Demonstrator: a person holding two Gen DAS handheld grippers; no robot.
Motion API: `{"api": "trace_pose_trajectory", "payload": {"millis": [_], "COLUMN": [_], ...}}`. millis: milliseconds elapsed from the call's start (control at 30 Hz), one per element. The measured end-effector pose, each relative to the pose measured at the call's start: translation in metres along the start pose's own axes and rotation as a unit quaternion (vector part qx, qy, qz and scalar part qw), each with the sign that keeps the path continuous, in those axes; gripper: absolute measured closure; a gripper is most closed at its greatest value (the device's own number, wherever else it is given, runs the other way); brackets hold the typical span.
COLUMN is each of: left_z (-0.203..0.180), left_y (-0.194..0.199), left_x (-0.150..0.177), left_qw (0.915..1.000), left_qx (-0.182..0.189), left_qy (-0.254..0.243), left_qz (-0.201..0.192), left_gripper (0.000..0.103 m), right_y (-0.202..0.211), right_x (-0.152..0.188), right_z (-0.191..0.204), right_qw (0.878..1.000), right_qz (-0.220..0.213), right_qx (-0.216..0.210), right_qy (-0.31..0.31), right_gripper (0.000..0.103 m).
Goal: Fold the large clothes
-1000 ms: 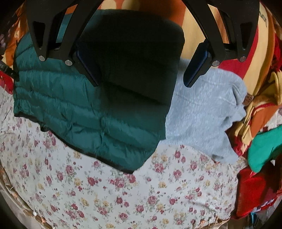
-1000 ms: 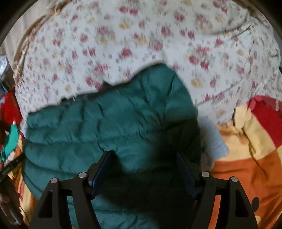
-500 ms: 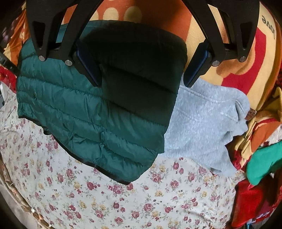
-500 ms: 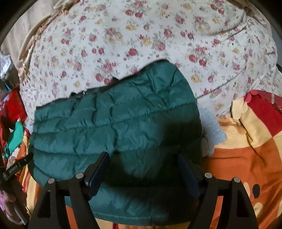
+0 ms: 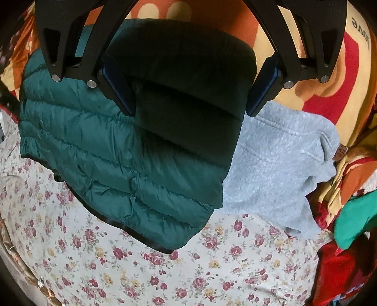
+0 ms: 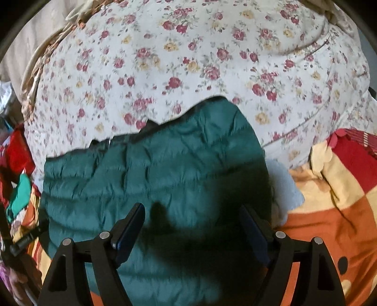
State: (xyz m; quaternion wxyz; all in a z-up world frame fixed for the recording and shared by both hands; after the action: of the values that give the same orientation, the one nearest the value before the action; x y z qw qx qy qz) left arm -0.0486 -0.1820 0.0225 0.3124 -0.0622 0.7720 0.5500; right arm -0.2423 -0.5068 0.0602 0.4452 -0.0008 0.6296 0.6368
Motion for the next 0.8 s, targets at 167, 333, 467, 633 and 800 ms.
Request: {"api": "trace_pose_trajectory", "payload": {"millis": [167, 333, 467, 633, 800], "left_z": [-0.002, -0.004, -0.004, -0.002, -0.003], "left_y": [-0.005, -0.010, -0.014, -0.018, -0.021], "left_x": [-0.005, -0.009, -0.010, -0.012, -0.012], "left_qw": [1.0000, 1.0000, 1.0000, 0.9998, 0.9996], "left_qx": [-0.002, -0.003, 0.001, 0.014, 0.024], "left_qy": [-0.004, -0.005, -0.001, 0.008, 0.013], "left_qz": [0.002, 0.002, 0.002, 0.009, 0.012], "left_gripper": [0.008, 0.007, 0.002, 0.001, 0.001], "right_y": [-0.015, -0.048, -0.055, -0.046, -0.024], "right_x": [-0.027, -0.034, -0.029, -0.025, -0.014], "right_z": [-0.003, -0.015, -0.011, -0.010, -0.015], "right_qw": [1.000, 1.000, 1.000, 1.000, 1.000], "right_qz": [-0.014, 0.011, 0.002, 0.008, 0.004], "right_qx": [-0.004, 0.008, 0.006, 0.007, -0.006], "right_qy": [-0.014, -0.028, -0.012, -0.005, -0.003], "right_gripper": [0.023, 0.021, 0.015, 0.015, 0.014]}}
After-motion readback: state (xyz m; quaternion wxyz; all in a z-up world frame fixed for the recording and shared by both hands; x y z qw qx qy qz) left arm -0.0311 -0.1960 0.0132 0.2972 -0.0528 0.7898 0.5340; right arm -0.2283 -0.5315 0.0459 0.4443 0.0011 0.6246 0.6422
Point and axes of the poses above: each gripper's, at about its wrist camera, not at the fingertips, and y roughly against the way its jaws point, z to its left, x to its underside, the point moved 8 cm from there along -y, roughly the way its jaws point, and after that the axes turned 3 degrees about z, right-handed, at the moved point
